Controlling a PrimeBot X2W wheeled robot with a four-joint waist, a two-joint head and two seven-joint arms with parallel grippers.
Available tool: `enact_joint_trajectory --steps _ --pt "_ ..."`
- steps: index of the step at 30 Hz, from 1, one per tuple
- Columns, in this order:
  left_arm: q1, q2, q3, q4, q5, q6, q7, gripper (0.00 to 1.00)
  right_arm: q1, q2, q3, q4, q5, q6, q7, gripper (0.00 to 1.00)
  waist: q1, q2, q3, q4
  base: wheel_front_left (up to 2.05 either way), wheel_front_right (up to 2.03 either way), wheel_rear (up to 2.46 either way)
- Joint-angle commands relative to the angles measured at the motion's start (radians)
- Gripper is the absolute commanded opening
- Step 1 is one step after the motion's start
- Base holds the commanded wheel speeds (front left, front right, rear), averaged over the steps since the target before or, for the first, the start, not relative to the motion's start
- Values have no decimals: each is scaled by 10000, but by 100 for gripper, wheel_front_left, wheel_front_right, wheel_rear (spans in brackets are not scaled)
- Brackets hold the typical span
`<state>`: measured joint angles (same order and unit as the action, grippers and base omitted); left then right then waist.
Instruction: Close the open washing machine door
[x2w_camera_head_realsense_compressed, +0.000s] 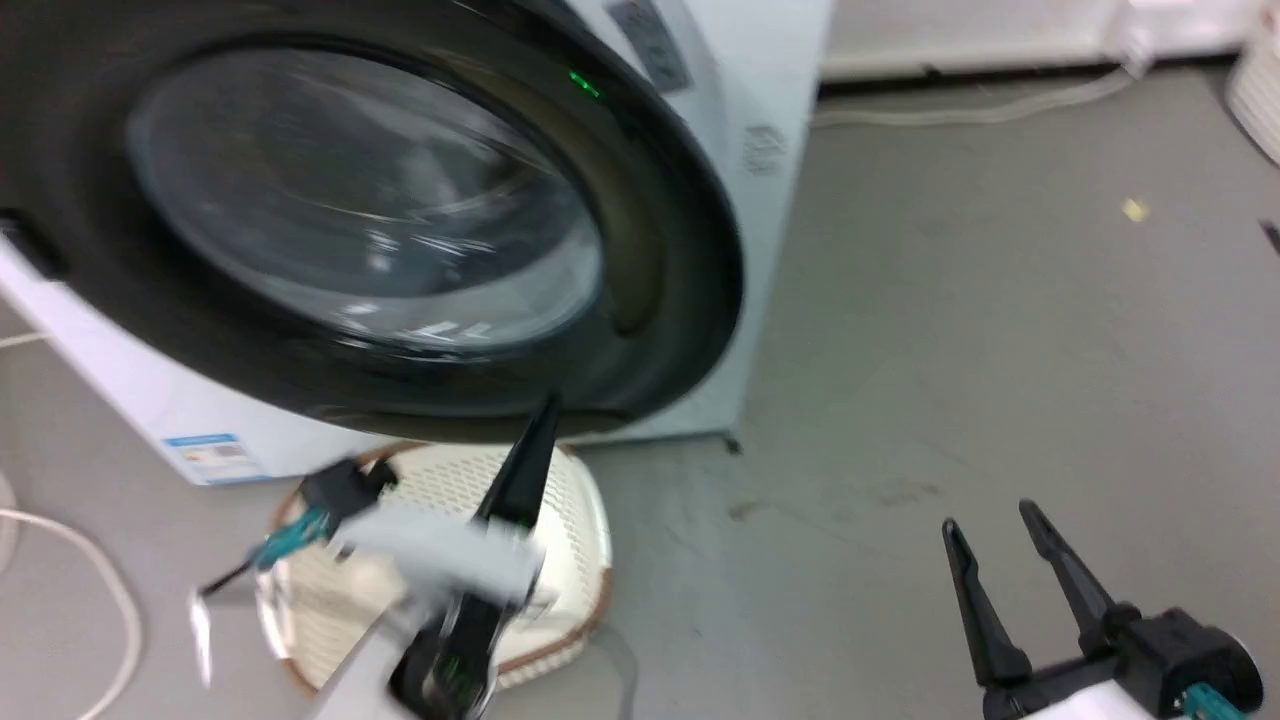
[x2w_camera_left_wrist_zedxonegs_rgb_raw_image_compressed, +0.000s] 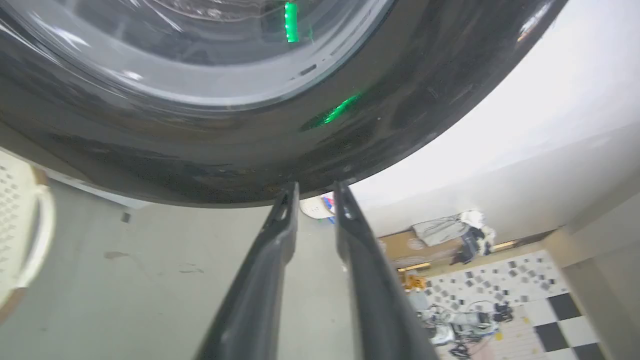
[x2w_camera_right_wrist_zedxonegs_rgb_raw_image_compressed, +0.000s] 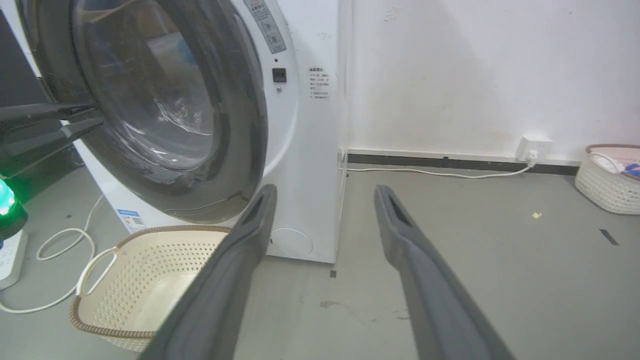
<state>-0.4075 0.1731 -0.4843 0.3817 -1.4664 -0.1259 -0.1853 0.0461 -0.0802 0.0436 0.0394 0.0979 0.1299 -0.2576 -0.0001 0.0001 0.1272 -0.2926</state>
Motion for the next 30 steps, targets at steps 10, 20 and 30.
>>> enact_joint_trajectory --steps 10,20,30 --pt "2723 1736 984 -2189 7032 992 -760 100 800 -293 -18 -301 37 8 -42 100 1 -1 -1337 2094 0 0 0" --pt "5223 843 2731 -4092 11417 1995 -763 100 1048 -178 45 -234 31 8 -42 100 1 -1 -1535 2834 0 0 0" --pt "5501 524 2933 -3929 13137 1665 -764 100 1110 -115 393 137 109 8 -42 25 1 -1 -1456 3512 0 0 0"
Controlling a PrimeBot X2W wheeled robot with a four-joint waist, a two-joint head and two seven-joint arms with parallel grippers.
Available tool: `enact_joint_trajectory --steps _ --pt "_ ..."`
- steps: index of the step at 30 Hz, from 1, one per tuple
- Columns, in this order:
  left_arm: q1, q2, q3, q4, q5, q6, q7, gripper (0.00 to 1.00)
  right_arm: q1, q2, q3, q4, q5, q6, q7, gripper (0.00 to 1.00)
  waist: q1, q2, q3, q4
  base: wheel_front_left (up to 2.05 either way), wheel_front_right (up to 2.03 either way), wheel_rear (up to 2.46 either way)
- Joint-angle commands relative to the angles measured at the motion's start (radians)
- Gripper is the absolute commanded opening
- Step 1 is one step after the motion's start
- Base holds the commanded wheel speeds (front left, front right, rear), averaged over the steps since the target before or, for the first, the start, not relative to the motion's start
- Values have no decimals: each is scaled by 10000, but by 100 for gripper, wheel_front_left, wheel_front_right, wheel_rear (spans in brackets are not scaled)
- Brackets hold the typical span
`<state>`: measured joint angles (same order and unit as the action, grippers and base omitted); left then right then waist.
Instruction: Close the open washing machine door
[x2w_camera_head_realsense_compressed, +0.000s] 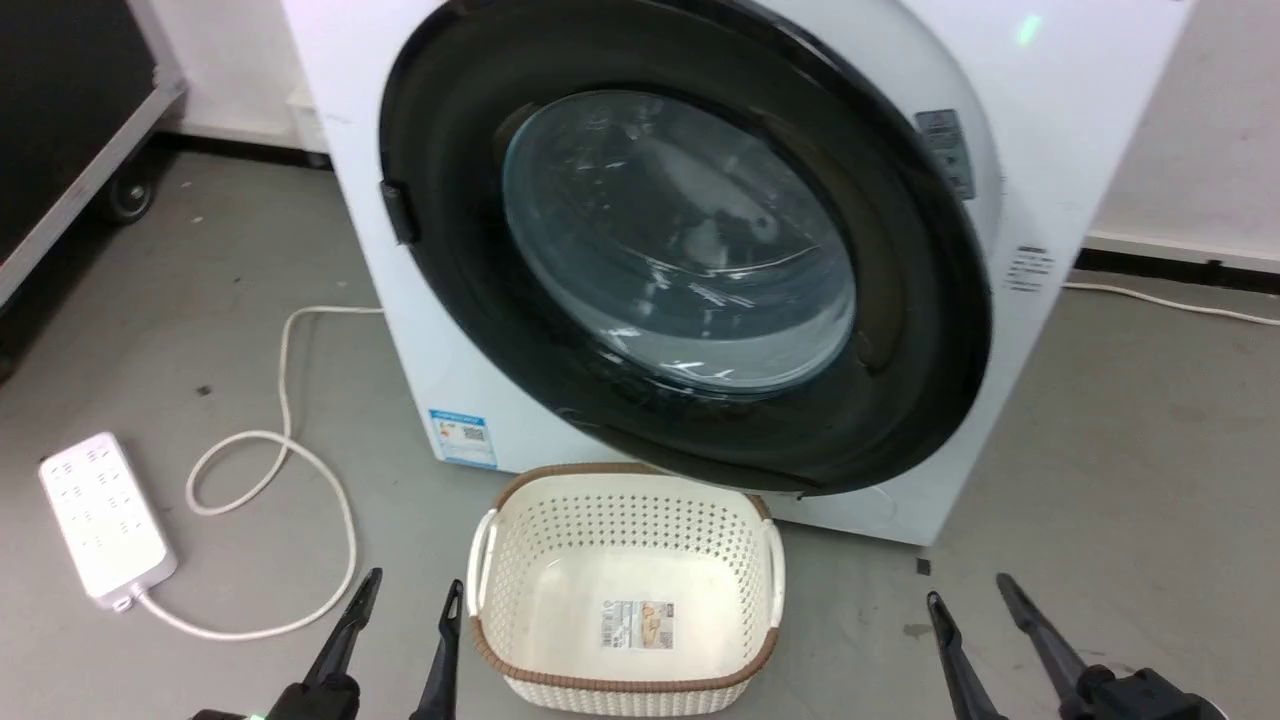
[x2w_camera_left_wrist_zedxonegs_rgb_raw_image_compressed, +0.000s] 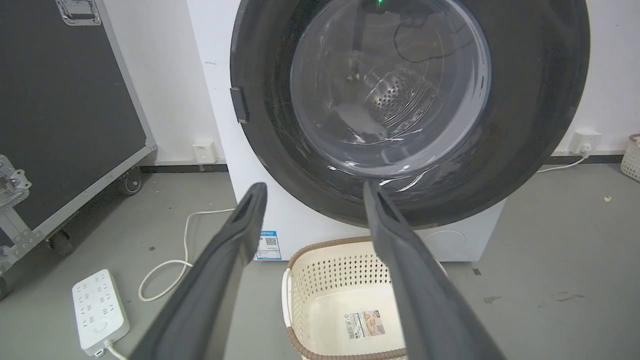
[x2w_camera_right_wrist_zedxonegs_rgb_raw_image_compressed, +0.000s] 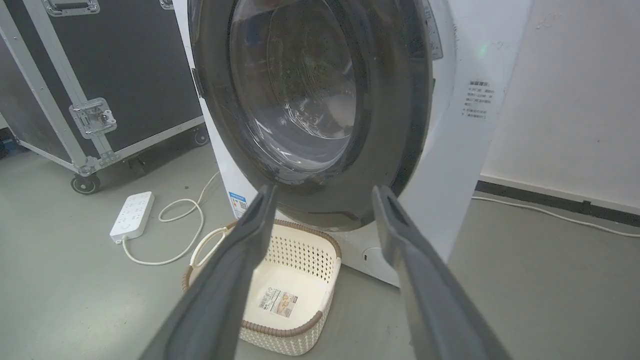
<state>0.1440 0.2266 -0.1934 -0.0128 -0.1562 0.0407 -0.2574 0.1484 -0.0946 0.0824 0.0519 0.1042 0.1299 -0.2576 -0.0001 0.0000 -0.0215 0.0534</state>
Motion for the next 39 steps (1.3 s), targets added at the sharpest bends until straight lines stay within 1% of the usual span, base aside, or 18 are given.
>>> enact_joint_trajectory --steps 1,5,8,11,15,18,22,26,31,34,39 --pt "-49 -57 48 23 79 -61 -43 100 50 13 51 18 61 8 -42 0 1 0 68 116 0 0 0" --pt "-173 -234 159 53 230 -243 -43 100 -298 -126 403 -94 284 8 -42 0 1 0 310 332 0 0 0" --pt "-302 -380 268 4 317 -312 -43 100 -862 -530 925 -67 372 8 -26 0 1 0 740 472 0 0 0" --pt "-550 -518 327 20 417 -416 -43 100 -1709 -1061 1378 11 578 8 248 0 1 0 1219 638 0 0 0" --pt "-942 -757 385 2 519 -527 -43 100 -3207 -1990 1909 105 973 8 835 0 1 0 1981 869 0 0 0" --pt "-1225 -941 377 -30 628 -569 -43 100 -4340 -2572 1915 371 1557 8 1252 0 1 0 2412 1037 0 0 0" --pt "-1592 -1132 370 -1 707 -674 -43 100 -5609 -3338 1599 1070 2205 8 1832 0 1 0 2910 1280 0 0 0" --pt "-1912 -1285 394 73 749 -776 -43 100 -6541 -3863 1248 1796 2678 8 2141 0 1 0 3252 1487 0 0 0" --pt "-2118 -1431 445 50 815 -813 -43 100 -7472 -4171 896 2485 2947 8 2419 0 1 0 3575 1617 0 0 0" --pt "-2206 -1485 486 63 841 -849 -43 100 -8063 -4280 828 2920 2769 8 2633 0 1 0 3690 1647 0 0 0" --pt "-2333 -1549 531 100 904 -908 -43 100 -9037 -4138 381 3838 2524 8 2890 0 1 0 3785 1681 0 0 0"
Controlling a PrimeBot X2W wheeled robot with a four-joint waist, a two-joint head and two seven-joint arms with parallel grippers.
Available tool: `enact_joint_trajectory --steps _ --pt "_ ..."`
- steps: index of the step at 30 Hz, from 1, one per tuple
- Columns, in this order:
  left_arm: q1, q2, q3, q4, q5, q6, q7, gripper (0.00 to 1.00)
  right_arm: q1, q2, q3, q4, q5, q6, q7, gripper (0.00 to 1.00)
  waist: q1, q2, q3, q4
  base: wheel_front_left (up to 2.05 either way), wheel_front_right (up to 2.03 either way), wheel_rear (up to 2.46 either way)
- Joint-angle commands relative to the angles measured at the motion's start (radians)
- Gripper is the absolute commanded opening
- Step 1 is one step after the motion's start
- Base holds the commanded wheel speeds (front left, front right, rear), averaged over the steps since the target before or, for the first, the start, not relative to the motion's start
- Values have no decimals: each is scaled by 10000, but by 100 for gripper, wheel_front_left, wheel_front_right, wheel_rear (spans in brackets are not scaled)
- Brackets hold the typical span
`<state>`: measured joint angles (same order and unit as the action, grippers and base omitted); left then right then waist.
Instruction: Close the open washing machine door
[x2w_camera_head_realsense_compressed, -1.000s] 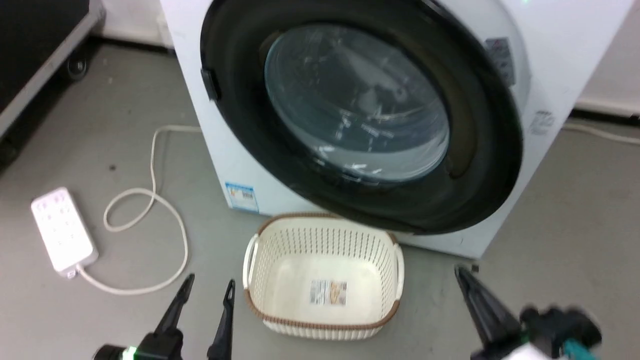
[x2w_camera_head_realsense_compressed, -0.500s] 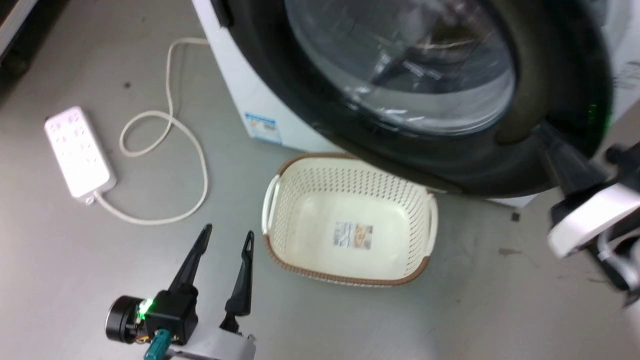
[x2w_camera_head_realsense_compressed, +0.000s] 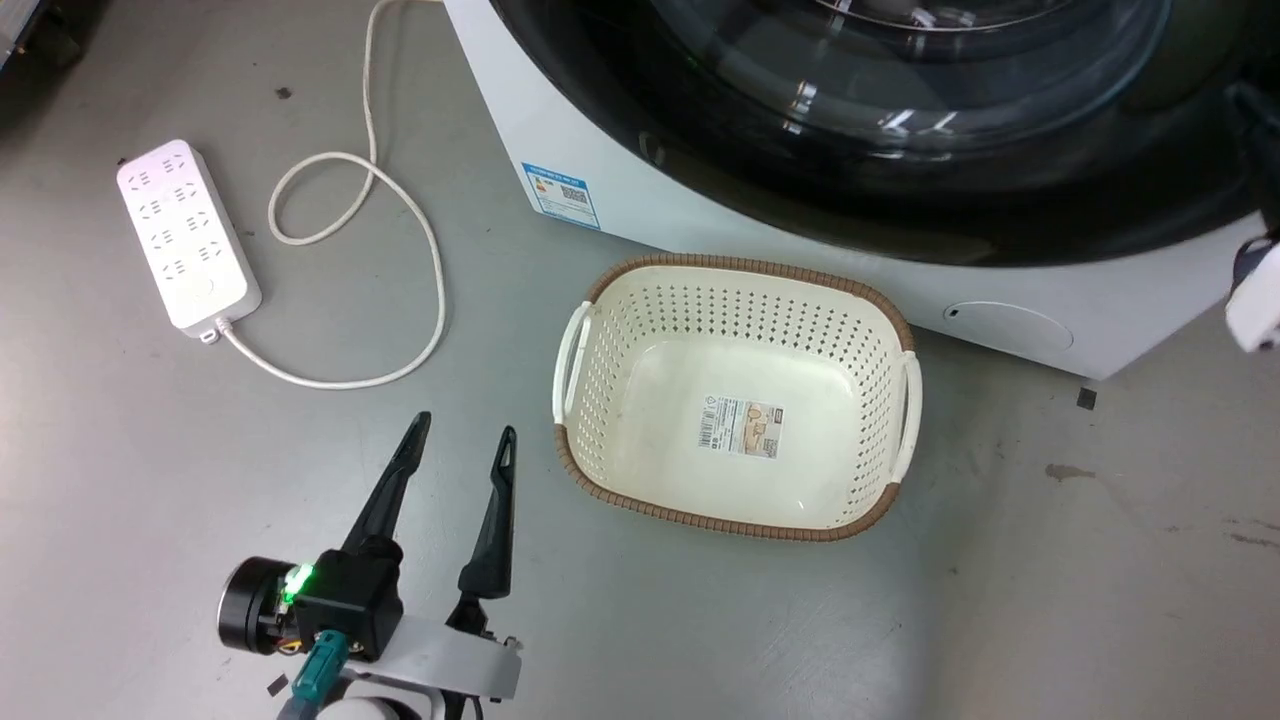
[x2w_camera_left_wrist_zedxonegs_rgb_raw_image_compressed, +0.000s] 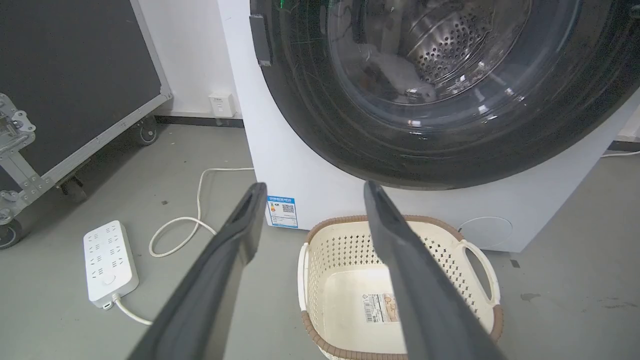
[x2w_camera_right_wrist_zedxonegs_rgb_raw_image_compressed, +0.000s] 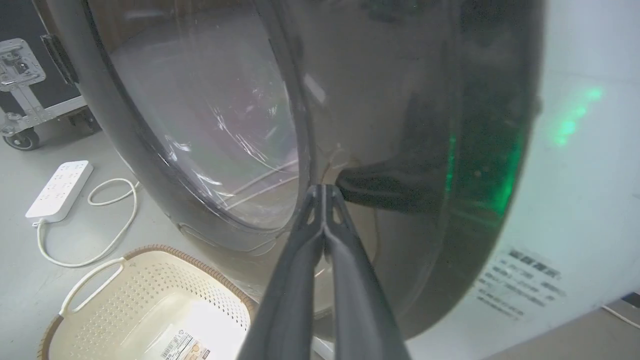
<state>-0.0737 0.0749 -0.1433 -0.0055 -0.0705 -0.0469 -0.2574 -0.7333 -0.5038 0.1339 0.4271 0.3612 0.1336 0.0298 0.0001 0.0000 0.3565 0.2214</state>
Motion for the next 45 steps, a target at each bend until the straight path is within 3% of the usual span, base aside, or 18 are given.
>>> enact_joint_trajectory --steps 1,10,11,12,13,21,28,36,45 --pt "-172 -46 37 27 54 -37 -43 100 -380 8 -273 291 -87 -29 28 0 -1 0 16 1 0 0 0" --pt "-91 -130 22 266 107 -79 -43 100 -501 462 -446 1309 -292 -29 -515 0 -1 0 -571 -112 0 0 0" --pt "-44 -135 47 332 92 -78 -43 100 -358 494 -341 1313 -250 -29 -641 28 -1 0 -727 -142 0 0 0" --pt "26 -143 78 436 32 -83 -43 100 -181 498 -236 1282 -259 -29 -806 95 -1 0 -900 -177 0 0 0" --pt "86 -150 107 536 -29 -96 -43 100 13 505 -193 1239 -286 -29 -980 100 -1 0 -1075 -218 0 0 0" --pt "581 -129 350 1027 -120 -189 -43 100 2369 1359 -494 337 -640 -29 -2380 100 -1 0 -2668 -816 0 0 0" --pt "947 -102 362 1434 -33 -208 -43 100 5180 2526 -1579 -1567 -1265 -29 -2780 100 -1 0 -3604 -1418 0 0 0" --pt "1158 -56 402 1701 -68 -270 -43 100 7889 3785 -2335 -3868 -2587 -29 -2878 100 -1 0 -3861 -1779 0 0 0" --pt "1214 -14 439 1670 47 -283 -43 100 9049 4459 -2563 -4486 -3445 -29 -2912 100 -1 0 -3927 -1866 0 0 0"
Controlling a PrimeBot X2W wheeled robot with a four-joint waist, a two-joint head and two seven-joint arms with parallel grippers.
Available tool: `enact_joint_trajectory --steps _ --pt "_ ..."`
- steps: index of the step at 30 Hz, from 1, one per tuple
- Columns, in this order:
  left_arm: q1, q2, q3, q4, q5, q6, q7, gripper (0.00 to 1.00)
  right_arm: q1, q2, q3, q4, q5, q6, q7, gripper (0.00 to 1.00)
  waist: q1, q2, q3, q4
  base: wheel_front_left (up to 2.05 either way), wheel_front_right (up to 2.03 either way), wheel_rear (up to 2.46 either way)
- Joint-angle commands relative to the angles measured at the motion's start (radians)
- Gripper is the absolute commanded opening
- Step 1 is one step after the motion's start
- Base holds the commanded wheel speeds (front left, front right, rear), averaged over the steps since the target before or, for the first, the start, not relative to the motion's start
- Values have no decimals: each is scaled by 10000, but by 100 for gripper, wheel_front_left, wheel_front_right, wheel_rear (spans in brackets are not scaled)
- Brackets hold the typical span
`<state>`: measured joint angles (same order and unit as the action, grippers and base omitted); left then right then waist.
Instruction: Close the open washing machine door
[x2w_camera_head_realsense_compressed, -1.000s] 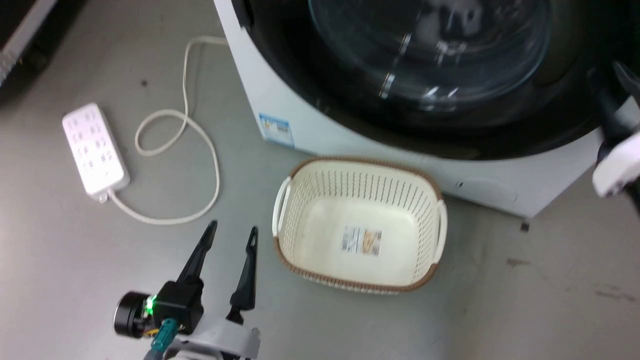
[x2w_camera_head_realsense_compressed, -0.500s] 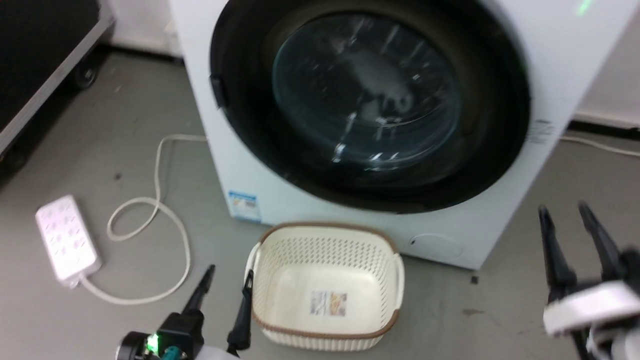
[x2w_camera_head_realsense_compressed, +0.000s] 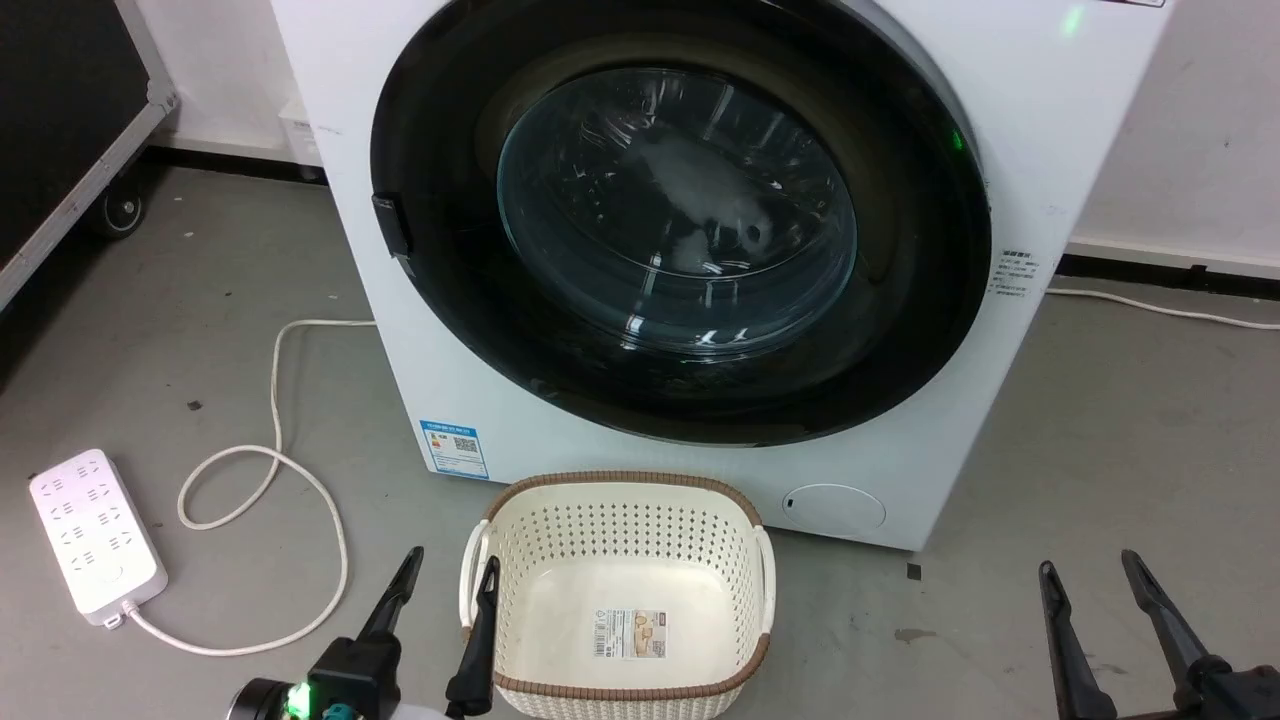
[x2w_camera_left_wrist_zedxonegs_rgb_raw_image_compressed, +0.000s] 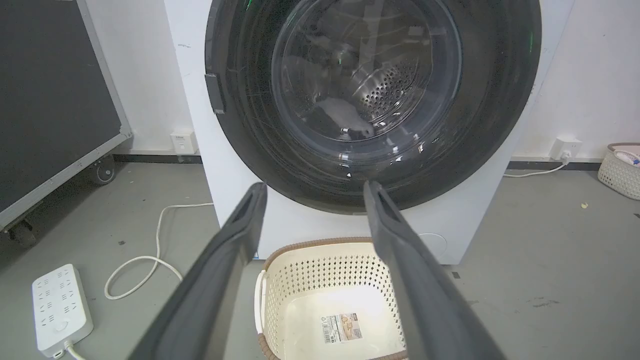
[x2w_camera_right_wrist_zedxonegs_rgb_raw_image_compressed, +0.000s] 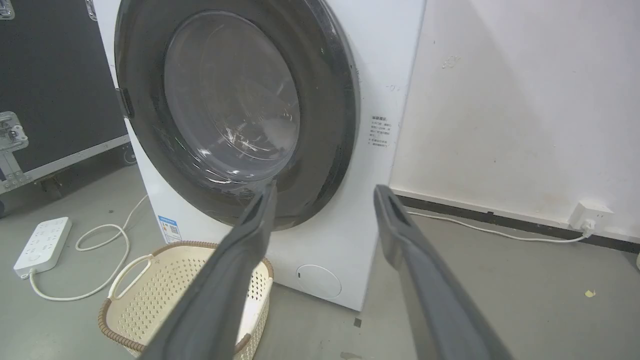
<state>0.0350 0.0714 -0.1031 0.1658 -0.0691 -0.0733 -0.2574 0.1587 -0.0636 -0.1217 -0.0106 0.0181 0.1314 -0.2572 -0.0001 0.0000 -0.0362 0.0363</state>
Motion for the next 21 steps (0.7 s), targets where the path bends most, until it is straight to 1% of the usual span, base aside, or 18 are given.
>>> enact_joint_trajectory --steps 1,5,6,21 --pt "127 20 37 -42 34 -18 -43 100 129 57 -7 -109 -14 -7 -41 100 1 0 0 -15 0 0 0" --pt "170 14 55 -138 35 -43 -43 100 236 114 45 -271 -33 -7 -43 100 1 0 -5 -41 0 0 0" --pt "70 -4 31 -110 18 0 16 0 49 61 33 -220 -13 0 7 0 1 0 -6 -41 0 0 0" --pt "29 -24 123 -258 83 71 264 0 -116 68 141 -189 -30 -1 257 0 1 0 30 -74 0 0 0"
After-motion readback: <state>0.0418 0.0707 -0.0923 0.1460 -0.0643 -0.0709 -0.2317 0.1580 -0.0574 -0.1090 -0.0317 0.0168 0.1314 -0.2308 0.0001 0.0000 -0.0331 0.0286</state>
